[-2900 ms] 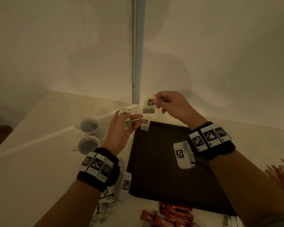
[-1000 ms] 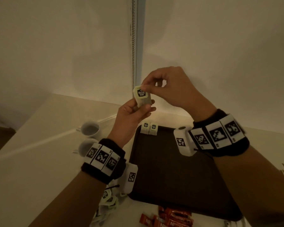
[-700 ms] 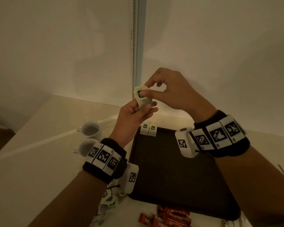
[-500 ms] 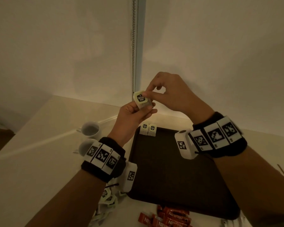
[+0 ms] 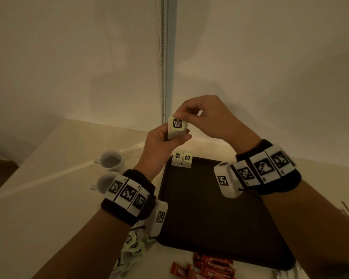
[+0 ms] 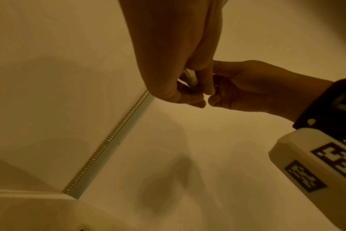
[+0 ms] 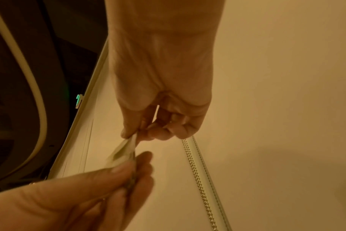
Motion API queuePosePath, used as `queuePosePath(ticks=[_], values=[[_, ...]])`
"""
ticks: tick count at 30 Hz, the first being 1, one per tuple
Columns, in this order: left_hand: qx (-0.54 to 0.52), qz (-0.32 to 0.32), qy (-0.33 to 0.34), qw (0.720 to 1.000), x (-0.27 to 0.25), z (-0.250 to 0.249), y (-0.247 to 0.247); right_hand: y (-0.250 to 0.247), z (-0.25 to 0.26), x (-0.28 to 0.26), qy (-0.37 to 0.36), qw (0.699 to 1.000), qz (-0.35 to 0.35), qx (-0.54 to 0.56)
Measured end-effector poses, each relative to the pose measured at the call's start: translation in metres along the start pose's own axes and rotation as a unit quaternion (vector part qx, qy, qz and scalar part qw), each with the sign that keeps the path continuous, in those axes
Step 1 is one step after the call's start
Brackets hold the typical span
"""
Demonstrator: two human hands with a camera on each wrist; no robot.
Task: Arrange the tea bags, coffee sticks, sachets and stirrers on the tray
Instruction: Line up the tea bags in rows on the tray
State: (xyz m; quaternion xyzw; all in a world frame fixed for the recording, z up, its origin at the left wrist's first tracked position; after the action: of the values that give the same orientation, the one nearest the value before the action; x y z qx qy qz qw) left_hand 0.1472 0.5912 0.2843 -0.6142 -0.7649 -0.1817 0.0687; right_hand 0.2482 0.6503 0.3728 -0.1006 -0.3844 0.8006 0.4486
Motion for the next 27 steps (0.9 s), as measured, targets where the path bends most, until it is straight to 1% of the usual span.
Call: queuePosePath(ticks=[3,5,7,9,12,17,21,25,27], values=[[-0.026,0.006,0.004,1.000,-0.001,-0.002,0.003,-0.007,0.006,-0.001,-0.021,0.999,-0.026,-0.009],[-0.040,0.005,-0.009,0.999,-0.002,-0.002,0.005,-0.011,0.011,-0.001,-0.047,0.998,-0.047,-0.021],[-0.058,0.012,-0.021,0.998,-0.002,-0.003,0.008,-0.011,0.017,-0.002,-0.075,0.994,-0.064,-0.052],[-0.080,0.008,-0.021,0.997,-0.001,-0.004,0.011,-0.010,0.019,-0.003,-0.086,0.990,-0.068,-0.088],[-0.092,-0.004,-0.001,0.996,0.000,-0.007,0.011,-0.009,0.018,-0.003,-0.080,0.990,-0.046,-0.108],[-0.108,0.026,0.012,0.994,0.001,-0.008,0.015,-0.008,0.016,-0.002,-0.056,0.993,-0.013,-0.105],[-0.144,0.038,-0.011,0.989,0.000,-0.006,0.017,-0.009,0.014,0.000,-0.041,0.994,-0.010,-0.096],[-0.117,0.064,-0.024,0.991,-0.004,-0.005,0.020,-0.011,0.012,0.001,-0.035,0.996,-0.004,-0.078],[-0.141,0.059,-0.039,0.987,-0.005,-0.004,0.021,-0.012,0.009,0.000,-0.029,0.997,0.001,-0.071]])
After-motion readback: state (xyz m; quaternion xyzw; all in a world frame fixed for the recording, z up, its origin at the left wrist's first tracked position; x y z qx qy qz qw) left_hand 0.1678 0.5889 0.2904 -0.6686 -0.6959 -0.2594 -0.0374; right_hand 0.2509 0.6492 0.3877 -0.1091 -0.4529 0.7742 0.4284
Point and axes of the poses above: each hand's wrist, its own x-axis towards the middle knuckle, its own y-axis out of the palm, z = x × y, the point moved 5 cm from there along x, towards the middle knuckle, and after that the axes turned 11 degrees about y, right-handed, at the moved point
